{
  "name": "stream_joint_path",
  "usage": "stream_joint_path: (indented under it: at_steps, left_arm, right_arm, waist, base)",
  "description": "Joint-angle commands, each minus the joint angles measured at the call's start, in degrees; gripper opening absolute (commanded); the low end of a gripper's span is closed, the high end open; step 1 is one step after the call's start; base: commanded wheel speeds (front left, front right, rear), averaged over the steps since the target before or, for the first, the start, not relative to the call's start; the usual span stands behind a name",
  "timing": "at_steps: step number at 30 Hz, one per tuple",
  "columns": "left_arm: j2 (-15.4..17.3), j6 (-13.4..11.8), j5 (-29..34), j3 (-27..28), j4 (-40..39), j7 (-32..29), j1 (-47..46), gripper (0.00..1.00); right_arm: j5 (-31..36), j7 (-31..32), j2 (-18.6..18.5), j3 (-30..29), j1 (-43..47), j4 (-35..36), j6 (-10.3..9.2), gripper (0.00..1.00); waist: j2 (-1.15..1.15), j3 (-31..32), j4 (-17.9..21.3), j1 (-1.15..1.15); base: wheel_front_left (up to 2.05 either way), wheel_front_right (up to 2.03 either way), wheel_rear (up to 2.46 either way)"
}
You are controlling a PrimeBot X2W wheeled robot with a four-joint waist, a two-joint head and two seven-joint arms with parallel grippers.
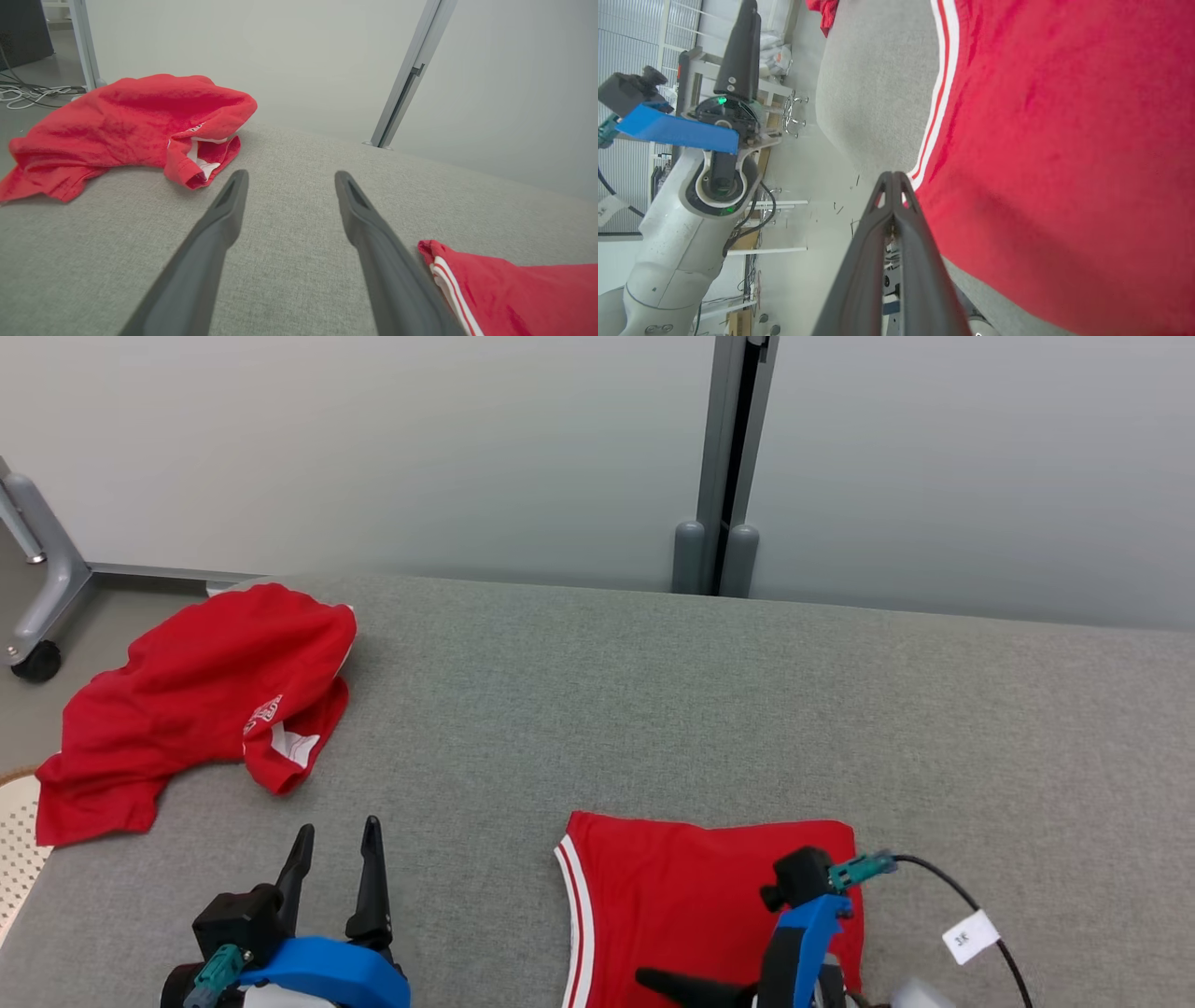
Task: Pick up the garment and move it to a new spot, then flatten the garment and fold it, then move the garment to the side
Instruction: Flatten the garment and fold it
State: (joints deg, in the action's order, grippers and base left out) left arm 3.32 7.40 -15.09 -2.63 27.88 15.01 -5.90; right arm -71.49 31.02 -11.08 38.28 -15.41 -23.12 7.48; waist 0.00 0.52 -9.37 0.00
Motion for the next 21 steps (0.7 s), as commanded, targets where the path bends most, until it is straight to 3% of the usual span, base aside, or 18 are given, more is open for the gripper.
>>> stream_joint_path:
  at_steps: [1, 10, 11, 12, 13, 14, 15, 21]
  left_arm:
    - [0.0, 0.1, 0.2, 0.2, -0.3, 0.2, -0.1, 1.00]
    - [-0.1, 0.1, 0.6, 0.5, -1.0, 0.2, -0.4, 1.00]
    - [0.0, 0.1, 0.7, 0.6, -1.1, 0.2, -0.4, 1.00]
    - [0.0, 0.1, 0.6, 0.7, -1.3, 0.2, -0.4, 1.00]
    - [0.0, 0.1, 0.7, 0.7, -1.5, 0.2, -0.4, 1.00]
    - [0.1, 0.1, 0.9, 0.9, -1.8, 0.2, -0.3, 1.00]
    - [0.1, 0.1, 1.0, 1.0, -2.2, 0.2, -0.3, 1.00]
    - [0.2, 0.1, 1.4, 1.8, -4.9, 0.2, 0.4, 1.00]
  right_arm:
    - [0.2, -2.1, -1.0, 0.0, 0.1, 1.4, 0.03, 0.00]
    - [4.4, -21.4, -6.9, -0.5, -3.2, 8.4, 0.03, 0.01]
    - [4.8, -23.4, -7.5, -0.7, -3.4, 8.3, 0.03, 0.27]
    - [5.5, -25.2, -8.1, -0.5, -3.7, 8.4, 0.03, 0.43]
    - [6.1, -27.1, -8.8, -0.6, -4.0, 8.5, 0.03, 0.77]
    - [6.8, -28.9, -9.6, -0.7, -4.4, 8.4, 0.03, 0.96]
    - [7.5, -30.6, -10.2, -0.7, -4.7, 8.3, 0.03, 1.00]
    - [15.3, -41.4, -13.7, -2.3, -5.9, 5.3, 0.02, 1.00]
  waist:
    - [0.00, 0.0, 0.4, 0.00]
    - [0.00, 0.0, 3.3, 0.00]
    - [0.00, 0.1, 3.6, 0.00]
    - [0.00, 0.1, 4.0, 0.00]
    - [0.00, 0.2, 4.3, 0.00]
    - [0.00, 0.3, 4.8, 0.00]
    - [0.00, 0.4, 5.1, 0.00]
    - [0.00, 0.9, 7.3, 0.00]
  base:
    - [0.00, 0.00, 0.00]
    - [0.00, 0.00, 0.00]
    - [0.00, 0.00, 0.00]
    - [0.00, 0.00, 0.00]
    - [0.00, 0.00, 0.00]
    - [0.00, 0.00, 0.00]
    - [0.00, 0.00, 0.00]
    - [0.00, 0.00, 0.00]
